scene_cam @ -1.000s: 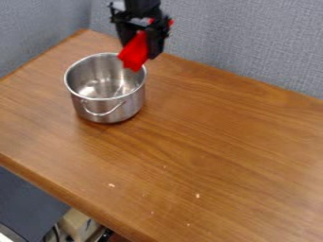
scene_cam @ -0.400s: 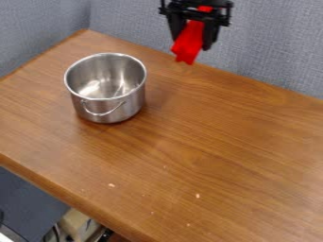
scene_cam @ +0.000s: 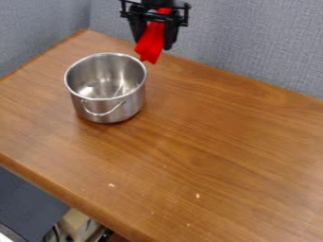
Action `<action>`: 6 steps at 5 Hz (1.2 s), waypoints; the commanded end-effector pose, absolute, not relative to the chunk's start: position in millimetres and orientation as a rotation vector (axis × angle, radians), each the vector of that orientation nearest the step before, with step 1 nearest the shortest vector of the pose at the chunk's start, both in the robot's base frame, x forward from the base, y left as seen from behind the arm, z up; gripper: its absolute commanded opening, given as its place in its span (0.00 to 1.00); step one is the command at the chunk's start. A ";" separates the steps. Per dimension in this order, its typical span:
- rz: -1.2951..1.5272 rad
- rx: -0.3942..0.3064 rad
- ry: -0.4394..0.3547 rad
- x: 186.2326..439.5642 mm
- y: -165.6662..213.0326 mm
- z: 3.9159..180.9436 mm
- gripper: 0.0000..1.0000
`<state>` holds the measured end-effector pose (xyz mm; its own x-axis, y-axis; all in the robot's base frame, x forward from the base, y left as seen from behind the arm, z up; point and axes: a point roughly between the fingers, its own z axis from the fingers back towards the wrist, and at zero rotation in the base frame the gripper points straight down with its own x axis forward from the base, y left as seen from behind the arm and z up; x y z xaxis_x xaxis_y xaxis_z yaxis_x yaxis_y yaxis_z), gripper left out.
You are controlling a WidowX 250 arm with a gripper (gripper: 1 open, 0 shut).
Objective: Put the red object in the metal pot
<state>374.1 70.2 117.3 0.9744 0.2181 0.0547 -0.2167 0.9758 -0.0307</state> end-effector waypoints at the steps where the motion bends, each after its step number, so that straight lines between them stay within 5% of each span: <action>1: 0.299 -0.022 -0.123 371.4 65.6 142.7 0.00; 2: 0.317 -0.025 -0.127 373.3 59.7 147.8 0.00; 6: 0.527 0.033 -0.128 310.9 106.0 148.3 0.00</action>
<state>312.9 101.5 122.2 0.8704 0.4898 0.0501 -0.4908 0.8713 0.0072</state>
